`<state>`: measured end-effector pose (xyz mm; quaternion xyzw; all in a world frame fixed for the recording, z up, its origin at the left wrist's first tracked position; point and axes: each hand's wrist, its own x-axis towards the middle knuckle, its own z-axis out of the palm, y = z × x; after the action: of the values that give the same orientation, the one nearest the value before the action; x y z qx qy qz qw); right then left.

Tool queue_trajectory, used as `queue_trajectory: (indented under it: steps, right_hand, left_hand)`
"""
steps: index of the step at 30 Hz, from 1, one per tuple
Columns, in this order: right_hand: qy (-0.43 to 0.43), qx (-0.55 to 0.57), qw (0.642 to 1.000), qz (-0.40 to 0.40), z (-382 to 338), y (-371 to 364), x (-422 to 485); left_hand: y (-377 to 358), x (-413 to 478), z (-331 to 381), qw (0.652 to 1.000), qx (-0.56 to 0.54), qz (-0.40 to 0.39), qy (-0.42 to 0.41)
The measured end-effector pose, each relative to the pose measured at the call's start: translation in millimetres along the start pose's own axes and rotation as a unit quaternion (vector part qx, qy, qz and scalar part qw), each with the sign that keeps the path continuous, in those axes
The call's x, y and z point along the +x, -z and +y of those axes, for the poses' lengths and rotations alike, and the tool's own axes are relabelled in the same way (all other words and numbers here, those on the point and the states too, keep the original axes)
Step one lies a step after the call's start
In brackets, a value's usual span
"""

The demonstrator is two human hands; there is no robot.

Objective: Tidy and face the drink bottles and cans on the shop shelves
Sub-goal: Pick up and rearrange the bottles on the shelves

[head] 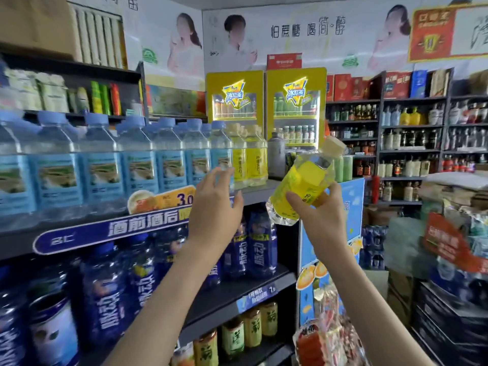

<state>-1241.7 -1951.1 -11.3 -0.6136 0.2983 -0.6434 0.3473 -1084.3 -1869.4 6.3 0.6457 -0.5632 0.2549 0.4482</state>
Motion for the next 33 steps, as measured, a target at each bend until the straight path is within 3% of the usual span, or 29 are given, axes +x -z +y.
queue_trajectory:
  steps: [6, 11, 25, 28, 33]
  right_hand:
    - [0.067, 0.015, 0.997, -0.022, 43, -13, 106]
    - [0.067, -0.027, 0.994, -0.085, 71, -37, 183]
    - [0.086, -0.073, 0.953, -0.28, 113, -71, 238]
    - [0.11, -0.081, 0.951, -0.277, 121, -58, 229]
    - [0.222, -0.087, 0.947, -0.214, 143, -39, 188]
  left_hand:
    - [-75, 54, -18, 0.995, 0.078, 0.05, -0.025]
    - [-129, 93, -28, 0.972, 0.207, 0.004, -0.112]
    - [-184, 118, -7, 0.947, 0.315, 0.051, 0.015]
    - [-192, 109, 5, 0.948, 0.312, 0.048, 0.048]
    - [-203, 76, 27, 0.95, 0.292, 0.069, 0.087]
